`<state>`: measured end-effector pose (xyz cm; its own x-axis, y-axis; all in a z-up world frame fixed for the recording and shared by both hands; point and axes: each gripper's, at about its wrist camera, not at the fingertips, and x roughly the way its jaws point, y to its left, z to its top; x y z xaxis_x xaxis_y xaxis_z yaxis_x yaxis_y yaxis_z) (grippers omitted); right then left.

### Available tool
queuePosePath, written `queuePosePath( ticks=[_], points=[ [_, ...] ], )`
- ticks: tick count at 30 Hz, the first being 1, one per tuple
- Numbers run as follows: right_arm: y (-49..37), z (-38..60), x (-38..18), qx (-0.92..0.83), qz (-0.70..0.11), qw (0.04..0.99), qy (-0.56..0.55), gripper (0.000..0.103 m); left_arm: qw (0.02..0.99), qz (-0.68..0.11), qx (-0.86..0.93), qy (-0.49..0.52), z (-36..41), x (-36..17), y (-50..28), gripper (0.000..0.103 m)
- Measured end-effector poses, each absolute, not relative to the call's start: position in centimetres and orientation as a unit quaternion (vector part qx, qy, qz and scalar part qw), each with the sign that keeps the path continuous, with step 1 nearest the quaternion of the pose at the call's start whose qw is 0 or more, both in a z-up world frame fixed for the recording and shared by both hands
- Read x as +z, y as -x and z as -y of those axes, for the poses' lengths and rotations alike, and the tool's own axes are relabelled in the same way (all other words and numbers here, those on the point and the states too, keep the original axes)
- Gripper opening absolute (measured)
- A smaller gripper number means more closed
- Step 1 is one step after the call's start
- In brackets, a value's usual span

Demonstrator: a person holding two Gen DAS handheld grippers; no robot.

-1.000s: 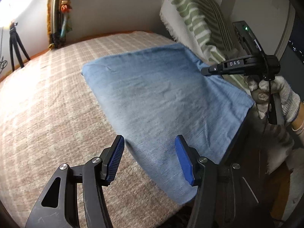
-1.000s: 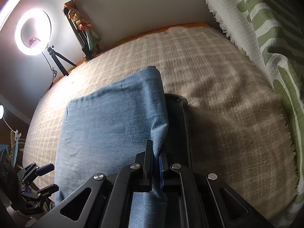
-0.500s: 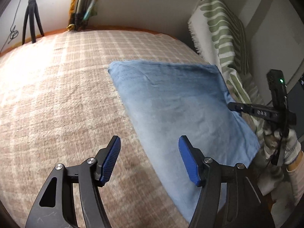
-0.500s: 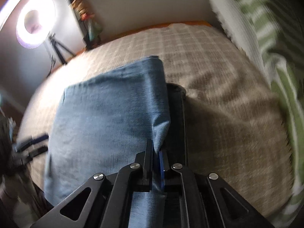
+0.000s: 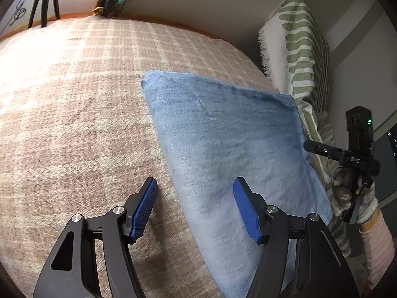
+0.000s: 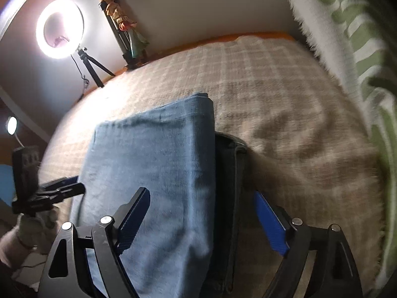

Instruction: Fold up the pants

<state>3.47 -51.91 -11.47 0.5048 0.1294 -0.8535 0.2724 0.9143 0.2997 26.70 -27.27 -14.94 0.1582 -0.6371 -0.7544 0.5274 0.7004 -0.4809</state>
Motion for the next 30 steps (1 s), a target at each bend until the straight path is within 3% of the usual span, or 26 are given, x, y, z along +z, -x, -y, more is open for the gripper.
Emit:
queuePosePath(
  ticks=[10, 11, 15, 17, 19, 21, 24, 30],
  points=[
    [-3.4, 52.6, -14.2, 0.015, -0.486, 0.844, -0.226, 0.089, 0.745, -0.526, -0.402, 0.085, 27.9, -15.2, -27.1, 0.063],
    [-3.3, 52.5, -14.2, 0.017, -0.483, 0.846, -0.226, 0.086, 0.742, -0.527, -0.406, 0.085, 28.2, -15.3, -27.1, 0.062],
    [-3.4, 51.8, -14.2, 0.043, -0.475, 0.843, -0.249, 0.049, 0.744, -0.523, -0.407, 0.083, 29.2, -15.1, -26.9, 0.061],
    [-3.5, 51.1, -13.9, 0.034, -0.475, 0.848, -0.233, 0.045, 0.743, -0.523, -0.407, 0.089, 29.5, -15.1, -26.8, 0.06],
    [-3.4, 50.4, -13.3, 0.022, -0.475, 0.854, -0.214, 0.04, 0.747, -0.521, -0.405, 0.088, 29.7, -15.1, -26.8, 0.051],
    [-3.4, 50.0, -12.8, 0.006, -0.474, 0.857, -0.204, 0.031, 0.751, -0.513, -0.406, 0.087, 29.6, -14.8, -26.6, 0.034],
    [-3.3, 49.5, -11.8, -0.015, -0.469, 0.863, -0.188, 0.024, 0.76, -0.496, -0.414, 0.076, 29.9, -14.0, -26.1, 0.023],
    [-2.8, 48.2, -9.8, -0.041, -0.46, 0.872, -0.162, 0.019, 0.766, -0.474, -0.429, 0.069, 29.4, -12.4, -25.4, 0.017]
  ],
)
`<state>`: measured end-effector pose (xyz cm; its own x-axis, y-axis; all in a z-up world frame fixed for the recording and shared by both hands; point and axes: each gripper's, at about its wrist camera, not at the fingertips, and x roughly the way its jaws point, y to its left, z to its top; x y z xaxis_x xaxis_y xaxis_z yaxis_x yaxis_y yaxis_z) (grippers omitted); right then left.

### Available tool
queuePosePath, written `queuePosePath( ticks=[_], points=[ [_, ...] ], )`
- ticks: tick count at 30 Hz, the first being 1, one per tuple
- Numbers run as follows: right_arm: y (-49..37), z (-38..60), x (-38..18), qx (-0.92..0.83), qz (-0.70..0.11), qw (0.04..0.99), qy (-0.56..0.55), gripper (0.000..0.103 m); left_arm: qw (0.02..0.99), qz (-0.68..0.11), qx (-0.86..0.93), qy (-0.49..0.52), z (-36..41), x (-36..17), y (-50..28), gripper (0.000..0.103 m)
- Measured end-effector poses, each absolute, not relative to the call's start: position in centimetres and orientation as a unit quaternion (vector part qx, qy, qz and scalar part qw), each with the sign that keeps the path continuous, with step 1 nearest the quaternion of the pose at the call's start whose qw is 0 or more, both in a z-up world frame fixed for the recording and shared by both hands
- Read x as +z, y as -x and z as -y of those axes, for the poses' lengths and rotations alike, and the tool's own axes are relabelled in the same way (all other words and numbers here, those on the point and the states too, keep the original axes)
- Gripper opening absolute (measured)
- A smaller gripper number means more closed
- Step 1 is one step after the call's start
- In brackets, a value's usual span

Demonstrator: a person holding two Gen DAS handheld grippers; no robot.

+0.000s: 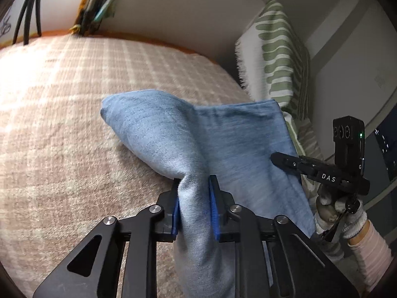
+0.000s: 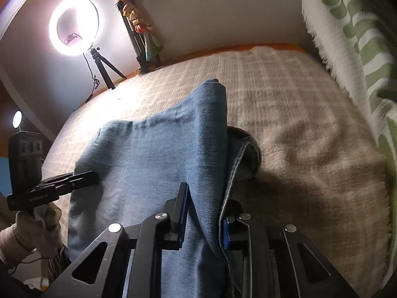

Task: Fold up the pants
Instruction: 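Lift the folded jeans with both grippers and carry them toward the wall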

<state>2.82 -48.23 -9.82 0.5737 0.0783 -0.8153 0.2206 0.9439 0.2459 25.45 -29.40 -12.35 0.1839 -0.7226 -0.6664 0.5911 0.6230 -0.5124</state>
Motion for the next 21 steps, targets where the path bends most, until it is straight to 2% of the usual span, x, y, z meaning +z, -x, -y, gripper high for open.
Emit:
queuePosePath(
  ticks=[14, 21],
  points=[
    [-2.5, 43.6, -4.0, -0.062, -0.418, 0.898, -0.123, 0.009, 0.77, -0.43, -0.467, 0.06, 28.1, -8.3, -24.4, 0.015],
    [-3.7, 44.2, -5.3, -0.063, -0.436, 0.886, -0.145, 0.009, 0.763, -0.453, -0.454, 0.076, 27.7, -9.1, -26.4, 0.014]
  ],
)
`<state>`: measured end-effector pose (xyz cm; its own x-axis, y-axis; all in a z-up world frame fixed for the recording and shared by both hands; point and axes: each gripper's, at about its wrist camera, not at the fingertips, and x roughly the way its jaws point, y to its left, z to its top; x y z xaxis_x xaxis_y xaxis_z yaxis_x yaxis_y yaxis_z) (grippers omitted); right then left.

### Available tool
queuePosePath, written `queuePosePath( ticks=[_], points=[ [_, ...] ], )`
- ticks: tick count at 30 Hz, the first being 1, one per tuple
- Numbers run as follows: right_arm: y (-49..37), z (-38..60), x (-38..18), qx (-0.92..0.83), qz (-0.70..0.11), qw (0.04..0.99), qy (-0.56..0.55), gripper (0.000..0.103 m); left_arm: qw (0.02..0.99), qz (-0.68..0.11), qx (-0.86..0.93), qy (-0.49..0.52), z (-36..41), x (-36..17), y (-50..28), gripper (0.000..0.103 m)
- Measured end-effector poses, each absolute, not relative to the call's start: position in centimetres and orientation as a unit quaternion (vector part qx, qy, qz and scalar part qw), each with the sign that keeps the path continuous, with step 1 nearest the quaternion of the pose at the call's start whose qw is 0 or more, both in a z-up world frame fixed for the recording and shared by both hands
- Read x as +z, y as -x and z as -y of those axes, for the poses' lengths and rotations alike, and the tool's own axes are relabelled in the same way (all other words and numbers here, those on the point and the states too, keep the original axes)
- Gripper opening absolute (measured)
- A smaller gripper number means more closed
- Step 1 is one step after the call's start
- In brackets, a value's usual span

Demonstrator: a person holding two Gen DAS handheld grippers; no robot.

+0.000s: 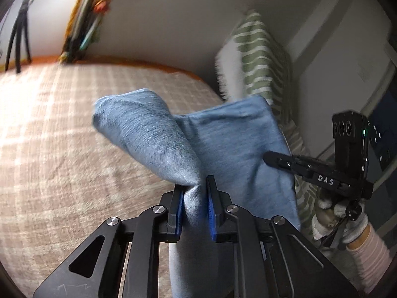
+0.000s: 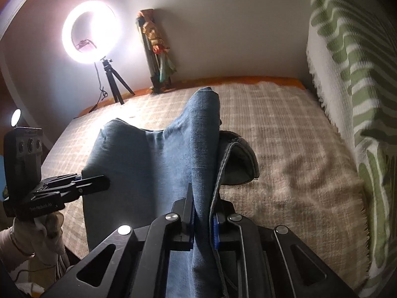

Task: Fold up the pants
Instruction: 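Lift the folded jeans with both grippers and carry them toward the wall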

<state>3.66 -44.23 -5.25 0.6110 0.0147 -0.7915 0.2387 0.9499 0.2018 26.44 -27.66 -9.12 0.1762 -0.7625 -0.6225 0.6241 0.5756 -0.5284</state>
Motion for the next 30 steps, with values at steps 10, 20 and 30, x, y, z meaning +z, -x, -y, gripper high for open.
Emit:
queuePosePath(
  ticks=[10, 20, 30],
  points=[
    [-3.5, 49.4, -11.5, -0.052, -0.483, 0.853, -0.189, 0.055, 0.761, -0.481, -0.43, 0.073, 27.6, -11.7, -27.7, 0.014],
    [-3.2, 49.9, -14.5, 0.01, -0.457, 0.857, -0.237, 0.075, 0.757, -0.499, -0.417, 0.069, 27.9, -13.6, -28.2, 0.014],
    [-3.4, 45.7, -9.1, -0.018, -0.447, 0.879, -0.163, 0.02, 0.771, -0.457, -0.441, 0.053, 28.9, -10.3, -27.0, 0.014]
  ],
)
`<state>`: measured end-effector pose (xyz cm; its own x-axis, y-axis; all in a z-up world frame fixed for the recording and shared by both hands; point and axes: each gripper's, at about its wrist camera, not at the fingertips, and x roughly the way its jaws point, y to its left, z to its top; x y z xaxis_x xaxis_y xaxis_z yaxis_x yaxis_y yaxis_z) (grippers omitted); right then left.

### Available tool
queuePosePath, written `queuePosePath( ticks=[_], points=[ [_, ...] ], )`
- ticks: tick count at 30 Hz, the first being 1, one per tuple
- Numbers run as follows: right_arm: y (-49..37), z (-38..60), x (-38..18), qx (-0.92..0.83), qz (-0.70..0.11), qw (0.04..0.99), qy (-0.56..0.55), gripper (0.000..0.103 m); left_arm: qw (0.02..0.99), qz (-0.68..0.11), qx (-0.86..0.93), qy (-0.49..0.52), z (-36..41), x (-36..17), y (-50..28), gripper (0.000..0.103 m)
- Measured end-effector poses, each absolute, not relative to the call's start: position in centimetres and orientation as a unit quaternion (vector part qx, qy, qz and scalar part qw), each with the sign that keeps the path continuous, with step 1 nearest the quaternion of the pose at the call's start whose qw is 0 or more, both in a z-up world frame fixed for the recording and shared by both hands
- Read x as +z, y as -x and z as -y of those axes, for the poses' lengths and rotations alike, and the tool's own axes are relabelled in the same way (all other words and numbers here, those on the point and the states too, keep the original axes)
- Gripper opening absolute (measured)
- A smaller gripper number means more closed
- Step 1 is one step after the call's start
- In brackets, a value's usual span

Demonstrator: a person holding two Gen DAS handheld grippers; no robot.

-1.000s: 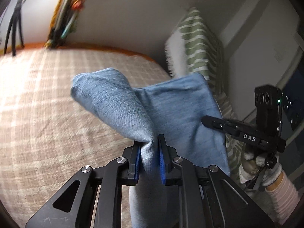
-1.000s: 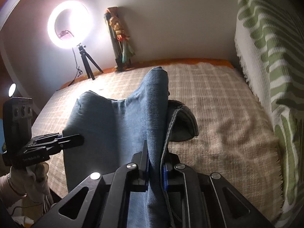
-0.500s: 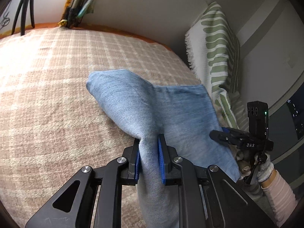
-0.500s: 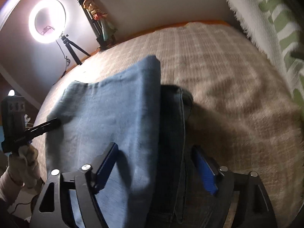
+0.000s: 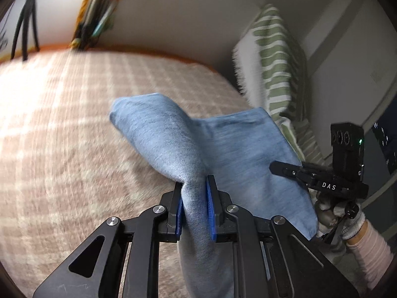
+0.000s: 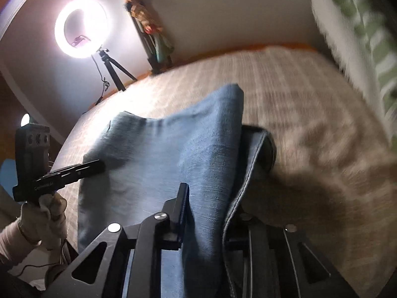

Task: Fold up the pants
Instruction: 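Lift the folded jeans with both grippers and carry them toward the wall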

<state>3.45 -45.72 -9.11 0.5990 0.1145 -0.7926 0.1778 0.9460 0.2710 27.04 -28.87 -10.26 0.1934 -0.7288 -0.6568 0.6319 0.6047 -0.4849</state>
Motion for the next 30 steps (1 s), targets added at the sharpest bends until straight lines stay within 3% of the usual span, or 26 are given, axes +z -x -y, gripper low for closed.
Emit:
queuePosePath(
  ticks=[17, 24, 30],
  points=[
    [-13.7, 47.2, 0.6, -0.038, -0.383, 0.918, -0.095, 0.018, 0.808, -0.377, -0.453, 0.032, 31.8, -2.2, -36.7, 0.014],
    [-21.9, 50.7, 1.4, -0.051, -0.367, 0.925, -0.082, 0.018, 0.827, -0.352, -0.437, 0.022, 35.0, -1.5, -43.8, 0.014],
    [-28.7, 53.5, -0.6, -0.059, -0.372, 0.924, -0.064, 0.018, 0.834, -0.364, -0.414, 0.013, 38.1, -3.9, -49.6, 0.014]
  ],
)
